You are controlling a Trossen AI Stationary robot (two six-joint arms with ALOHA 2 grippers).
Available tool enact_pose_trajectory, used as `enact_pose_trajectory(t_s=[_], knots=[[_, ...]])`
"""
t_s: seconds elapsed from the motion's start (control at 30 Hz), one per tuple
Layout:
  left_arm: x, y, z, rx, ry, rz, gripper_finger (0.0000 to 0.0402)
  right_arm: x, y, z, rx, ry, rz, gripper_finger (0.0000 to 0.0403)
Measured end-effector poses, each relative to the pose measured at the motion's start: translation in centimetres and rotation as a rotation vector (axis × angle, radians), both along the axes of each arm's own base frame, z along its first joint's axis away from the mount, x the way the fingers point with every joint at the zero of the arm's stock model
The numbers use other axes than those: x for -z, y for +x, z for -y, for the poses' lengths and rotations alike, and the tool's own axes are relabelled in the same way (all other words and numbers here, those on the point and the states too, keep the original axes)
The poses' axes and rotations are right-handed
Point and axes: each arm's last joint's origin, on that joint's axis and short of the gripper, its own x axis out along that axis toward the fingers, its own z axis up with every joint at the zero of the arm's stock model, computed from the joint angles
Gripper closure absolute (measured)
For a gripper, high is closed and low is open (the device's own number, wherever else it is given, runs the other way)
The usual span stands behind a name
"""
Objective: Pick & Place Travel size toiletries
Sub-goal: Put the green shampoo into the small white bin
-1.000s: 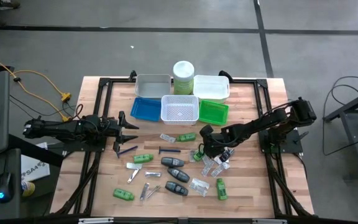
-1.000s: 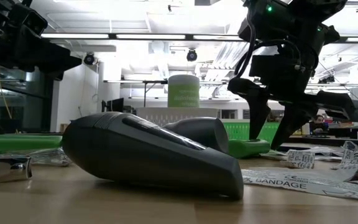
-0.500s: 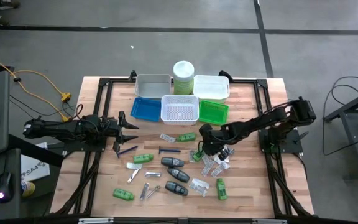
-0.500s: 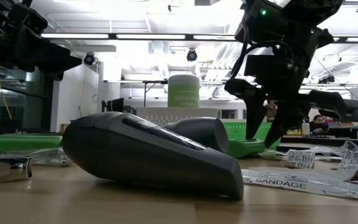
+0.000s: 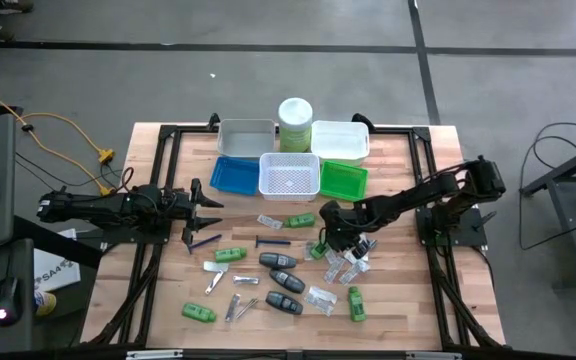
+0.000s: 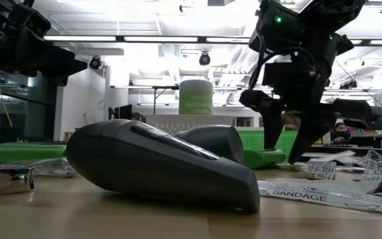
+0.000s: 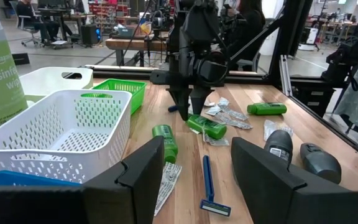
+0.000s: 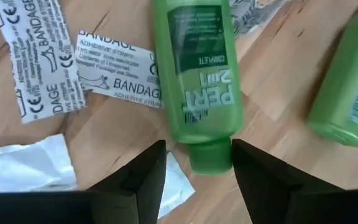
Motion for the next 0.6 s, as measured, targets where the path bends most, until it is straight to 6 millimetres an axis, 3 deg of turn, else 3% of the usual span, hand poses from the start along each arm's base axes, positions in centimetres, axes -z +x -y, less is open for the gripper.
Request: enact_pose_trajectory(t_s=[0.27,0.6], knots=[[0.01,0.00,0.00,0.000,0.000,0.000,0.0213,0.73,0.25,-0.03,-0.010,0.028,-0.023,0.0247],[0.01,0.00,0.00,0.000,0.000,0.000,0.0213,0.86,0.10,0.27,0.032,0.062,-0.048,0.0312]])
